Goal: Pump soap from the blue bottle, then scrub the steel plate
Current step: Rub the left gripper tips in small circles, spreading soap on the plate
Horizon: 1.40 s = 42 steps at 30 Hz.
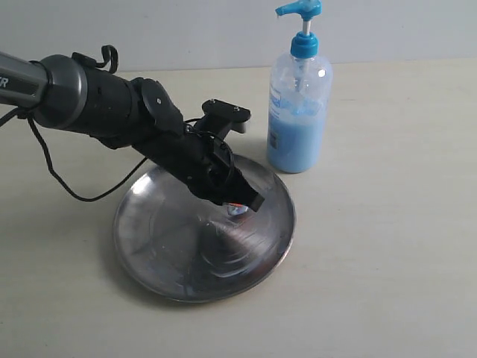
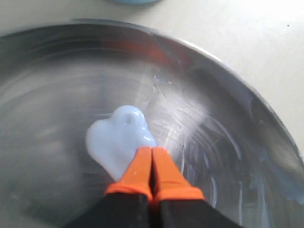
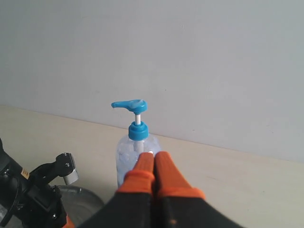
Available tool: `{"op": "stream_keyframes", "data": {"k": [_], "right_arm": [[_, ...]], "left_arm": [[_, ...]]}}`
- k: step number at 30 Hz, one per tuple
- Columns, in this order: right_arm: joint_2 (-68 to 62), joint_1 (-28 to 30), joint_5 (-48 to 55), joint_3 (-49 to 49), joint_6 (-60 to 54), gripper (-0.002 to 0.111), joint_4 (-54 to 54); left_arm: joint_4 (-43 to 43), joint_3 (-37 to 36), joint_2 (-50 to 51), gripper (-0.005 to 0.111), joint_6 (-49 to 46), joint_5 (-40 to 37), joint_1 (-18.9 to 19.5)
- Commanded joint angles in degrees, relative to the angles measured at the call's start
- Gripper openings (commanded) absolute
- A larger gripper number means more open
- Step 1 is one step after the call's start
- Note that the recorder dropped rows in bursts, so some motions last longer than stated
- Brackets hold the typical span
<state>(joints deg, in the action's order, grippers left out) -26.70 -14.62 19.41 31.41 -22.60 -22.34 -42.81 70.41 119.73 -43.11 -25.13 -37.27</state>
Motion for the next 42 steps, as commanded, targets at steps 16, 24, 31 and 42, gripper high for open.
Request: {"op": "stream_keyframes", "data": {"k": [16,24,31,42], "right_arm": [[0.31,-0.07,-0.53,-0.27,-0.2,0.0,-0.11],[0.31,-0.07,-0.53,-0.27,-0.2,0.0,-0.11],[0.31,-0.07,-0.53,-0.27,-0.2,0.0,-0.11],[0.31,-0.07,-0.53,-0.27,-0.33,0.0,-0.11]], "left_arm": [[-4.96,0.95,3.03,0.0,-0.7,3.7,0.04],[-7.48,4.11,4.34,0.0,-2.0,3.99,0.04],[-6.72,6.21,6.68,0.0,-1.9,4.68,0.04],[1.24,6.39,6.63,0.0,-1.45,2.93,0.11]]}}
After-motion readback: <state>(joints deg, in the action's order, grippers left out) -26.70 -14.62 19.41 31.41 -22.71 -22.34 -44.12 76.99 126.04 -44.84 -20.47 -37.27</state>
